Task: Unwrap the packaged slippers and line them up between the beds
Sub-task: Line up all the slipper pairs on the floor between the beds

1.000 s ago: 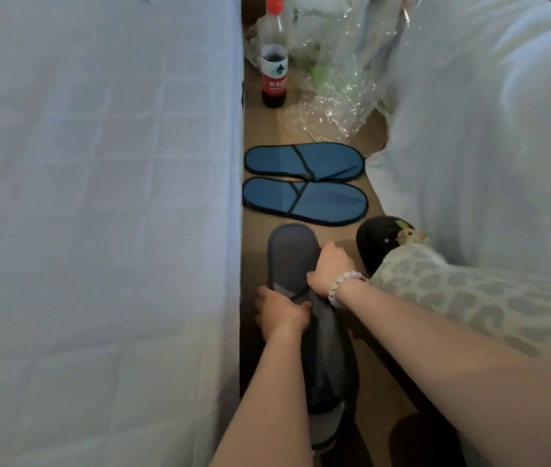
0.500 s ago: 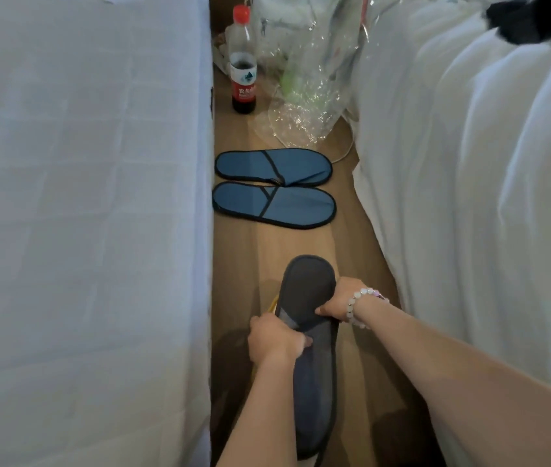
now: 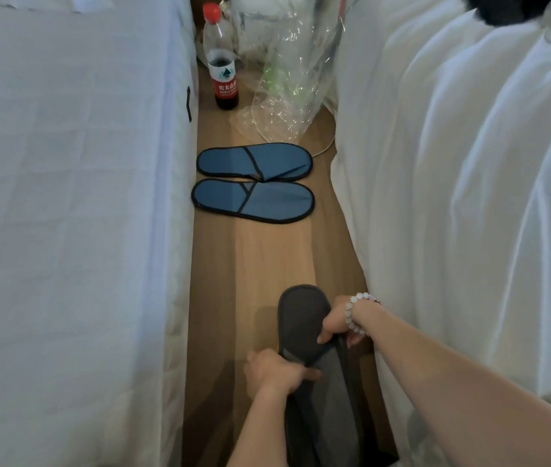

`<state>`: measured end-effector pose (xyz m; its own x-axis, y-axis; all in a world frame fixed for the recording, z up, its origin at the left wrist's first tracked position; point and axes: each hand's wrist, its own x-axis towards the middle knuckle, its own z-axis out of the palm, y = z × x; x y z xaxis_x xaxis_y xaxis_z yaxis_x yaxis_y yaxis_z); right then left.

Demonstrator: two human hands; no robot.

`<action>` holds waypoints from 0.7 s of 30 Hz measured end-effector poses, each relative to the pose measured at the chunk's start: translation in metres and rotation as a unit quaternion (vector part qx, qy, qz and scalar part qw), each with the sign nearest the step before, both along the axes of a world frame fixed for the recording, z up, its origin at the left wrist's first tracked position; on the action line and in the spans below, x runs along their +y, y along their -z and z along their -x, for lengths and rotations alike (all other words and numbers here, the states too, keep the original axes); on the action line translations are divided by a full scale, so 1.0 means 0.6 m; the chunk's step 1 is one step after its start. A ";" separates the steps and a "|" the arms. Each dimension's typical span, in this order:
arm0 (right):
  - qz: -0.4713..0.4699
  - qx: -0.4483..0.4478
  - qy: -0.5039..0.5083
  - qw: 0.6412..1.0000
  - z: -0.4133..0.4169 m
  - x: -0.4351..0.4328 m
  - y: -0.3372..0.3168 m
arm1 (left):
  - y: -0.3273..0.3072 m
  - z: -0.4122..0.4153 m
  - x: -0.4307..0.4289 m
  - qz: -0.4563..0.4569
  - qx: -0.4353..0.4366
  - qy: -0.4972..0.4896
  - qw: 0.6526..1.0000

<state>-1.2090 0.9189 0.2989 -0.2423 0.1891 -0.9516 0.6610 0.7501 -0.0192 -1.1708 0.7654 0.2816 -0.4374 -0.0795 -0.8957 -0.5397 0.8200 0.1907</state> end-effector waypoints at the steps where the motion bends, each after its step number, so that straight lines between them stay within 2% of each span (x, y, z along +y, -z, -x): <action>1: 0.022 0.007 0.028 0.999 0.000 0.003 0.003 | -0.006 0.009 -0.007 0.011 0.005 0.012 1.000; 3: 0.064 0.027 0.075 0.995 0.002 0.010 0.005 | -0.011 0.023 -0.019 0.006 0.006 0.012 1.000; 5: 0.115 0.051 0.118 0.985 0.005 0.017 0.003 | -0.010 0.040 -0.031 -0.075 -0.014 -0.065 0.995; 7: 0.153 0.099 0.186 0.965 0.009 0.021 0.000 | -0.019 0.062 -0.038 -0.170 -0.034 -0.144 0.974; 10: 0.227 0.181 0.337 0.896 0.015 0.018 -0.009 | -0.044 0.095 -0.039 -0.266 0.007 -0.219 0.939; 12: 0.298 0.188 0.415 0.839 0.018 0.015 -0.021 | -0.053 0.114 -0.040 -0.289 0.061 -0.275 0.915; 14: 0.377 0.170 0.431 0.802 0.016 0.010 -0.040 | -0.056 0.130 -0.047 -0.305 0.096 -0.331 0.888; 17: 0.445 0.113 0.394 0.796 0.003 0.012 -0.049 | -0.061 0.145 -0.055 -0.321 0.117 -0.402 0.850; 21: 0.446 0.087 0.337 0.824 -0.006 0.016 -0.043 | -0.054 0.146 -0.057 -0.327 0.117 -0.450 0.822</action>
